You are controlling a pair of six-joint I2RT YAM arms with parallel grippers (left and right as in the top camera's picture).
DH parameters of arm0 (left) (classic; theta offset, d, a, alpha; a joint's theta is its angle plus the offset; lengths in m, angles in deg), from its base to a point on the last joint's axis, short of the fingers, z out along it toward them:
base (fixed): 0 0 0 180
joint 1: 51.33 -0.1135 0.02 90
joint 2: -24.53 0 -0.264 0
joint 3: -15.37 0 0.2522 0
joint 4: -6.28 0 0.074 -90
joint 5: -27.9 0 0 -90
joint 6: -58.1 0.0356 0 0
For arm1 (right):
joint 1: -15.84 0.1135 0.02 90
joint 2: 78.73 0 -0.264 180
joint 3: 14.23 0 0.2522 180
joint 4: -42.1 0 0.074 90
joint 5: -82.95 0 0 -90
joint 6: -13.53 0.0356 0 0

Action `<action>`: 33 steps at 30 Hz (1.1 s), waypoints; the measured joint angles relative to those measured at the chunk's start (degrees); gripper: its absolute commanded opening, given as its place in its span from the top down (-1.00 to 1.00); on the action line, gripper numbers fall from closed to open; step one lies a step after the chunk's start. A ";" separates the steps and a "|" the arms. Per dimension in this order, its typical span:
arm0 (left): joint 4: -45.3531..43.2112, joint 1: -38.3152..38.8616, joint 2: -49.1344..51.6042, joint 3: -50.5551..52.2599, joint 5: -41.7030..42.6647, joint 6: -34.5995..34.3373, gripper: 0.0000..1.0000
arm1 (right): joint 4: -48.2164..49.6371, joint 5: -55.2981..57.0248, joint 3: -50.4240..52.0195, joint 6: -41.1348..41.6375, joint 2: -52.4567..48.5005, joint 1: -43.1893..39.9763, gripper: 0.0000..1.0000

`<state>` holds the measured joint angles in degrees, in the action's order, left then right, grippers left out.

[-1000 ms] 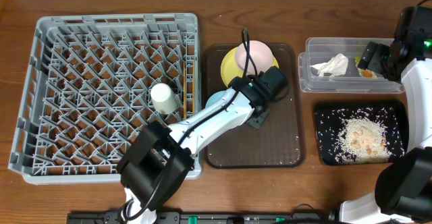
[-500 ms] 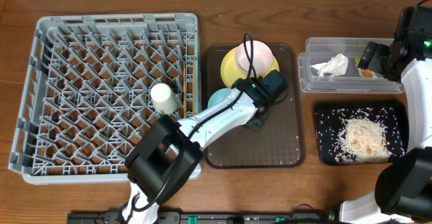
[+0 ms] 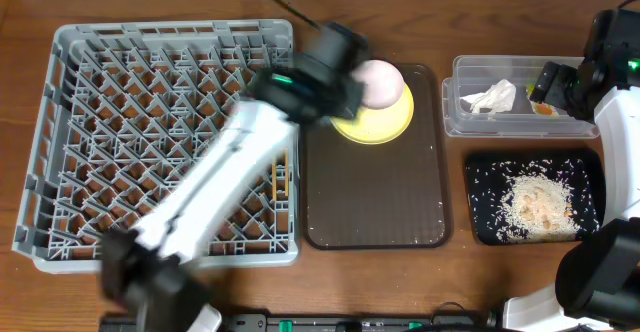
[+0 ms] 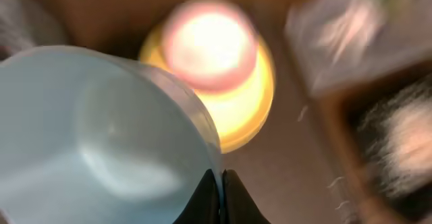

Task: Sort waste into correct bins and load items into the dishwasher rack
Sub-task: 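Lift the light-blue bowl and carry it to the rack's back edge, then lower the light-blue bowl upright into the rack and open the left gripper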

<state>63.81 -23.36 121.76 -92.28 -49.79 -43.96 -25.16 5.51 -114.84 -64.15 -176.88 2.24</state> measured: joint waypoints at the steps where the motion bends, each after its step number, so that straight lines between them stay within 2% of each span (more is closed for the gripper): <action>1: -0.79 -3.34 -1.36 -0.52 3.28 -0.31 0.88 | -0.02 0.00 0.00 0.00 0.00 0.00 -0.98; 5: -8.50 -19.10 -1.62 -1.07 22.36 -4.46 0.88 | -0.02 0.00 0.00 0.02 0.00 0.00 -0.98; 9: -25.59 -29.00 4.92 -0.79 40.30 -11.78 0.88 | -0.02 0.09 -0.02 0.00 0.00 0.00 -0.99; 13: -44.13 -33.38 12.92 -0.50 54.99 -22.53 0.88 | -0.02 0.13 -0.04 0.00 0.00 0.00 -0.99; 16: -50.01 -34.14 17.79 -0.48 62.55 -30.64 0.88 | -0.02 0.13 -0.07 0.02 0.00 0.00 -0.99; 18: -50.64 -34.18 21.00 -0.48 66.84 -34.84 0.88 | -0.02 0.13 -0.09 0.02 0.00 0.00 -0.98; 22: -49.62 -34.07 25.62 -0.33 72.00 -39.08 0.87 | -0.02 0.15 -0.09 0.00 0.00 0.00 -0.98; 33: -49.13 -34.91 27.28 -0.22 75.10 -41.11 0.88 | 0.00 0.13 -0.09 0.00 0.00 0.00 -0.98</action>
<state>14.67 -58.27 149.04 -92.49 25.31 -85.07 -25.16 5.64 -114.92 -64.15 -176.88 2.24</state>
